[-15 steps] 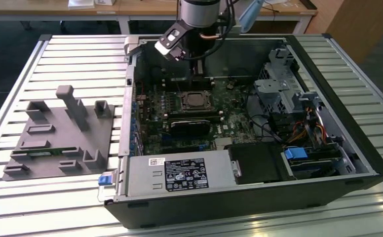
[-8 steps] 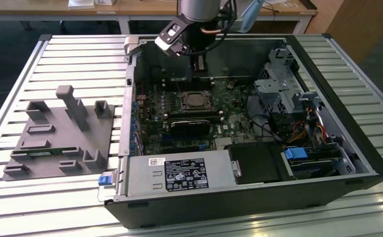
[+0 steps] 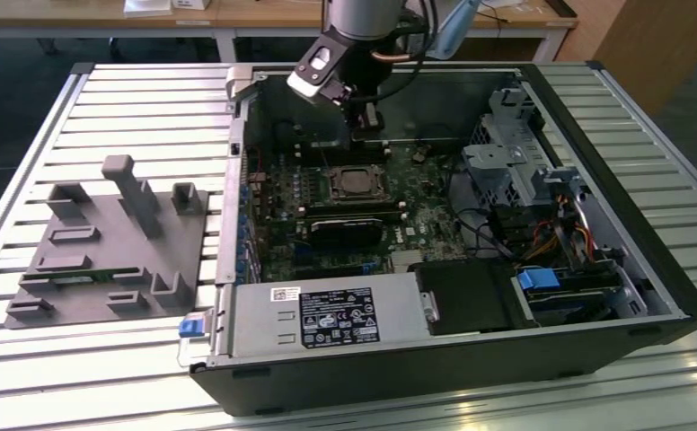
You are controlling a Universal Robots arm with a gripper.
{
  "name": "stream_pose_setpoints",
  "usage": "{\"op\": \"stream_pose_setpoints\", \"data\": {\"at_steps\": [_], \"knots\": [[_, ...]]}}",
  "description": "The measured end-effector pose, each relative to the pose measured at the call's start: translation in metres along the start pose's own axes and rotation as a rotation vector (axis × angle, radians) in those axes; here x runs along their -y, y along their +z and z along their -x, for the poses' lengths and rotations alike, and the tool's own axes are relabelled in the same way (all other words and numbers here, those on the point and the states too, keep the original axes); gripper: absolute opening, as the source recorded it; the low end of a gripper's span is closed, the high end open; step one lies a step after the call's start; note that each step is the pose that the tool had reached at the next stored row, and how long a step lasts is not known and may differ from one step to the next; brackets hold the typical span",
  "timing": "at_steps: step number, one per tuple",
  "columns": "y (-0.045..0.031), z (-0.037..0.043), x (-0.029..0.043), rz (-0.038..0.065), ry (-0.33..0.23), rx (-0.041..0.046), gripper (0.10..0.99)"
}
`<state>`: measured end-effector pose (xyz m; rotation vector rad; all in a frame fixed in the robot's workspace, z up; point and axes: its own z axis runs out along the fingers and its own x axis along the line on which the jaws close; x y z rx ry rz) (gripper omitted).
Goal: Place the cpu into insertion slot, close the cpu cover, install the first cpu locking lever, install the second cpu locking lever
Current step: 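Install the first cpu locking lever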
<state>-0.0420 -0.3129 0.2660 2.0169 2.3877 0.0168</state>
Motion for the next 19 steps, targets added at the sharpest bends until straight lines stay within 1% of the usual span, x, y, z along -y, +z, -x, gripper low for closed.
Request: {"op": "stream_pose_setpoints", "data": {"at_steps": [19], "knots": [[0.0004,0.0000,0.0000,0.002,-0.341,-0.0064,0.106]]}}
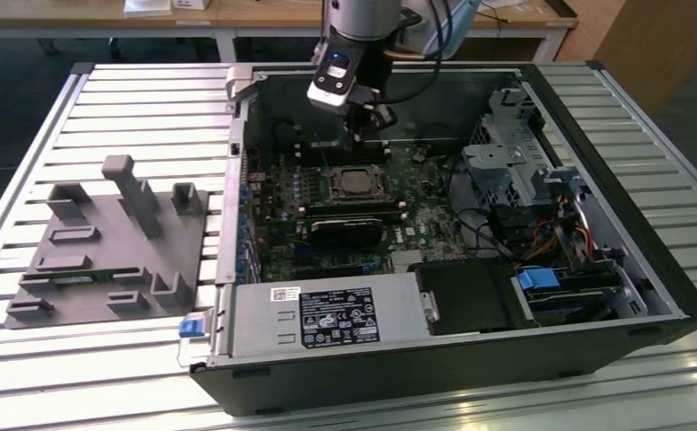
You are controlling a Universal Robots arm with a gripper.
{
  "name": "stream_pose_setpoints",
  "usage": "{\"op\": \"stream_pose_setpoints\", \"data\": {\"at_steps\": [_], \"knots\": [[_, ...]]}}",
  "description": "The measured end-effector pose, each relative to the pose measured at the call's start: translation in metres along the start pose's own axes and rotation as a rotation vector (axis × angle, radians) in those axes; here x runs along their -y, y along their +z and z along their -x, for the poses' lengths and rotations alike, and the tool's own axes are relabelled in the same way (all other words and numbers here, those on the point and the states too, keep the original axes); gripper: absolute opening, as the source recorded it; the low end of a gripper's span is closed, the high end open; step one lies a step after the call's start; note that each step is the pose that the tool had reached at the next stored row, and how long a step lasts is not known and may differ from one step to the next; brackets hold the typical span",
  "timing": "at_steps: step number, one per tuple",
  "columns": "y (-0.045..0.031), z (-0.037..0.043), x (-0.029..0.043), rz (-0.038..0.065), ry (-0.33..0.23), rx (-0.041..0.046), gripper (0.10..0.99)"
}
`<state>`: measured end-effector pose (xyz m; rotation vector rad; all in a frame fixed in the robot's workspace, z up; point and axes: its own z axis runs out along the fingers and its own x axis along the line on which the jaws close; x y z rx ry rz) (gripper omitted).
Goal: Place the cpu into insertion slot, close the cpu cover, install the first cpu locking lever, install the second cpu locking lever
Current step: 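Install the first cpu locking lever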
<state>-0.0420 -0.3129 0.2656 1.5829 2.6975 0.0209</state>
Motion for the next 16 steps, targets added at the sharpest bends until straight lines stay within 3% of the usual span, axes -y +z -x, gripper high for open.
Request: {"op": "stream_pose_setpoints", "data": {"at_steps": [16], "knots": [[0.0001,0.0000,0.0000,0.002,-0.291,-0.0054,0.106]]}}
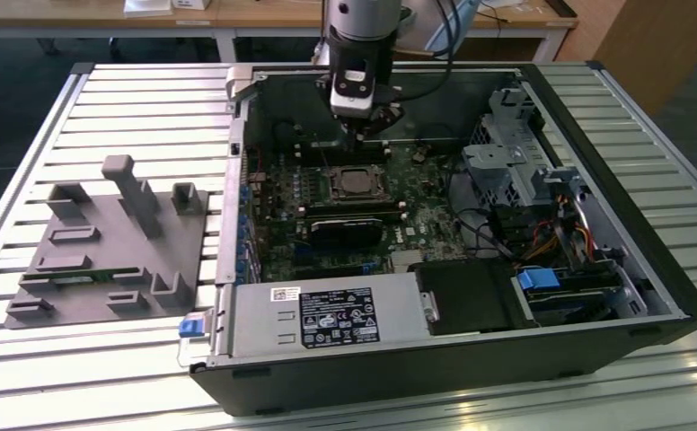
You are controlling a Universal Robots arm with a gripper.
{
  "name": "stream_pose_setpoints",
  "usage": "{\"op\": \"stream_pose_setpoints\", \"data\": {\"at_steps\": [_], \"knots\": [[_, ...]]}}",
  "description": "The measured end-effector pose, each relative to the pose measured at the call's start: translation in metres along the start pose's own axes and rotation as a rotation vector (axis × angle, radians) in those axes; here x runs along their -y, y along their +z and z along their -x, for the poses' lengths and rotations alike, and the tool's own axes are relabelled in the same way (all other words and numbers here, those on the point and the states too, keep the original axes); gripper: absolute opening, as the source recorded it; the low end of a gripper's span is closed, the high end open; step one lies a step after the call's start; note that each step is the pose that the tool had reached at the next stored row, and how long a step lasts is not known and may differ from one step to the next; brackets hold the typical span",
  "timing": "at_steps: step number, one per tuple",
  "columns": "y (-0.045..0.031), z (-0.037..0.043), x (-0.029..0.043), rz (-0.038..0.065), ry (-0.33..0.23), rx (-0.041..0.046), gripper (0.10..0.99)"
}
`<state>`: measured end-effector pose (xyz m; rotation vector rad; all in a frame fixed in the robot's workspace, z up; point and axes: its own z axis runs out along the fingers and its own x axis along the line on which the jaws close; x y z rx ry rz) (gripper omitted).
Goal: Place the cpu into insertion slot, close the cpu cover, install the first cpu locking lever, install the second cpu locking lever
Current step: 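Install the first cpu locking lever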
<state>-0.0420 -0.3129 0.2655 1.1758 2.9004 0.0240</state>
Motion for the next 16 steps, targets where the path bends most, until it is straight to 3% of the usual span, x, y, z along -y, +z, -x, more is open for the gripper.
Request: {"op": "stream_pose_setpoints", "data": {"at_steps": [16], "knots": [[0.0002,0.0000,0.0000,0.002,-0.290,-0.0054,0.106]]}}
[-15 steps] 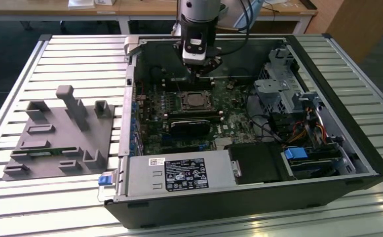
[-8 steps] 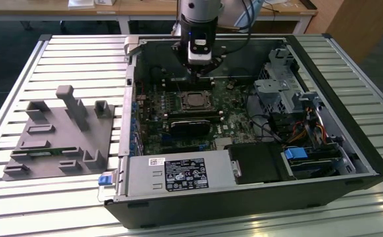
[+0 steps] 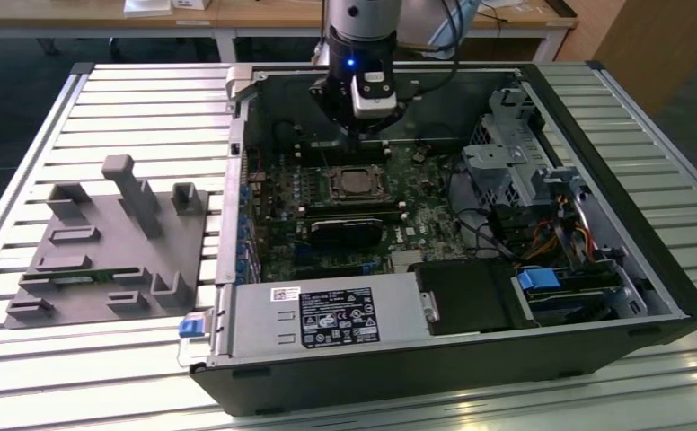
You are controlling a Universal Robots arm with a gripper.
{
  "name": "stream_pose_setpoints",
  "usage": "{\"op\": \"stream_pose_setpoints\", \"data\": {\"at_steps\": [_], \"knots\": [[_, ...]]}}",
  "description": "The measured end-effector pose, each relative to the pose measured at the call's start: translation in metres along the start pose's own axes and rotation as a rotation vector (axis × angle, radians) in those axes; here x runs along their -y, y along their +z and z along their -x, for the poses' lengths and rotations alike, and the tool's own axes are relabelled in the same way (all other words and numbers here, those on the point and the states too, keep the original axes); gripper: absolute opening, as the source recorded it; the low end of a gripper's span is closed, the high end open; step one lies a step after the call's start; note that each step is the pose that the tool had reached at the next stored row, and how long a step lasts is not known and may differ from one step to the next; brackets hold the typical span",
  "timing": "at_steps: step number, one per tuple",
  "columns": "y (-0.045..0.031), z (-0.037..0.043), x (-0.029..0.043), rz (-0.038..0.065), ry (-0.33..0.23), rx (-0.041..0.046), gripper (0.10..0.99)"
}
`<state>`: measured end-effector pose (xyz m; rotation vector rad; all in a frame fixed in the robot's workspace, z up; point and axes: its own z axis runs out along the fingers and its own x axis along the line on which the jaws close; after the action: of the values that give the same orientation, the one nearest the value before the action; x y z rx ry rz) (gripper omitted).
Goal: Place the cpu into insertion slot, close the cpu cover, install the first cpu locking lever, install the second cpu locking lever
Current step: 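Install the first cpu locking lever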
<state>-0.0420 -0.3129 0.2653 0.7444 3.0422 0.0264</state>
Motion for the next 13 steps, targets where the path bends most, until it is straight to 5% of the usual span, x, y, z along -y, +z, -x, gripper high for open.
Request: {"op": "stream_pose_setpoints", "data": {"at_steps": [13], "knots": [[0.0003,0.0000,0.0000,0.001,-0.220,-0.0041,0.106]]}}
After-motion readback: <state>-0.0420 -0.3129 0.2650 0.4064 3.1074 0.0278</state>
